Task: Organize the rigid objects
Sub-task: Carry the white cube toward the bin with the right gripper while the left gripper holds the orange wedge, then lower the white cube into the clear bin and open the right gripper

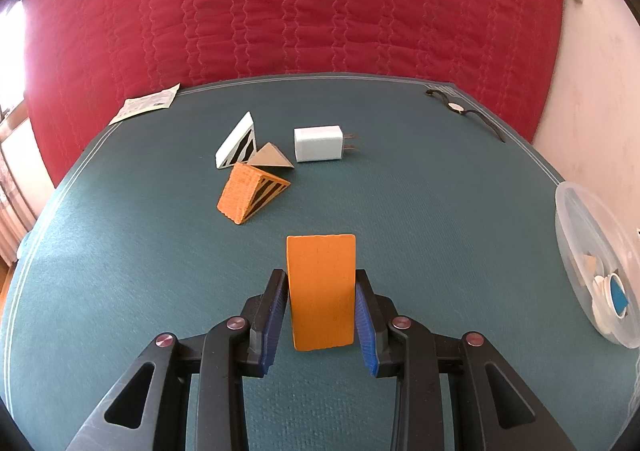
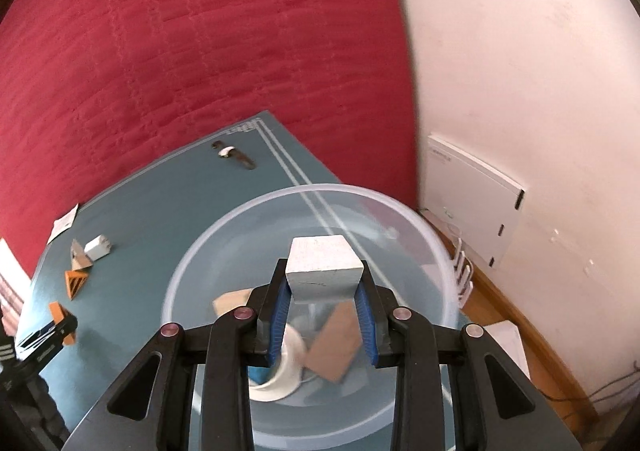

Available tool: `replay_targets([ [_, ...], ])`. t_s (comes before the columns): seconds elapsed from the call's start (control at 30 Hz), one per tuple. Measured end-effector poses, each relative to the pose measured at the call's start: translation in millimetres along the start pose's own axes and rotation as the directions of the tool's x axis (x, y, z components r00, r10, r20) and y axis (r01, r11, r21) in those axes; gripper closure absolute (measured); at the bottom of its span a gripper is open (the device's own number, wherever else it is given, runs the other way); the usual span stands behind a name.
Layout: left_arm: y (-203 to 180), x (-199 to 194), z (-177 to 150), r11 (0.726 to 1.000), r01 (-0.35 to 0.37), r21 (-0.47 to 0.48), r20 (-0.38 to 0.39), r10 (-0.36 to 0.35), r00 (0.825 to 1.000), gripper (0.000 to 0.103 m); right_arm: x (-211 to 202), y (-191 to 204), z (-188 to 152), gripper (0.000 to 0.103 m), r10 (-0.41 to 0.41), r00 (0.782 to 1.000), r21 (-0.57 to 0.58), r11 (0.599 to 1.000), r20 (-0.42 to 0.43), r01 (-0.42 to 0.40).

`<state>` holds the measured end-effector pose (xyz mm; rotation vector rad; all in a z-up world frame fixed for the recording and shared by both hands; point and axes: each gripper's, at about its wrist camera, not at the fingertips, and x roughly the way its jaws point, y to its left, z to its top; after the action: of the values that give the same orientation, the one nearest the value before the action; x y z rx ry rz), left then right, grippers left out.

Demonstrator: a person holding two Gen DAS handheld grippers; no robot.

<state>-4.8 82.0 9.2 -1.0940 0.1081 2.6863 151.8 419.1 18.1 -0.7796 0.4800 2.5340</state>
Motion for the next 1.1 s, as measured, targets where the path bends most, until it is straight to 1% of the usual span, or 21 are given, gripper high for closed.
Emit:
replay_targets([
  [0.2, -7, 0, -1, 1.000, 0.002, 0.013, -0.006, -0.002, 1.000, 0.069, 1, -16, 2, 0.071, -0.014, 1.000, 0.025, 1.000, 0.005, 0.014],
  [0.43, -15, 0, -2, 1.000, 0.012, 0.015, -0.016, -0.012, 1.000, 0.069, 0, -22, 2, 0.071, -0.008, 1.000, 0.038, 0.999, 0.011, 0.008],
  [0.63, -25, -2, -1, 0.999, 0.038, 0.028, -0.027, -0.037, 0.999, 0.069, -2, -27, 4, 0.071, -0.007, 1.000, 0.055, 0.998, 0.013, 0.006],
  [0.77, -37, -4, 0, 0.997, 0.068, 0.048, -0.034, -0.066, 0.997, 0.069, -5, -30, 4, 0.071, -0.001, 1.000, 0.040, 0.999, 0.009, 0.001],
  [0.83, -43, -6, 2, 0.995, 0.083, 0.059, -0.036, -0.081, 0.996, 0.069, -6, -32, 3, 0.071, 0.007, 1.000, 0.038, 0.999, 0.002, -0.007],
  [0.93, -54, -7, 4, 0.992, 0.101, 0.078, -0.037, -0.098, 0.994, 0.069, -8, -33, 0, 0.071, 0.050, 0.998, 0.027, 0.998, -0.024, -0.049],
  [1.1, -69, -11, 8, 0.987, 0.125, 0.105, -0.035, -0.122, 0.992, 0.069, -5, -29, -8, 0.071, 0.079, 0.996, -0.008, 0.997, -0.046, -0.080],
])
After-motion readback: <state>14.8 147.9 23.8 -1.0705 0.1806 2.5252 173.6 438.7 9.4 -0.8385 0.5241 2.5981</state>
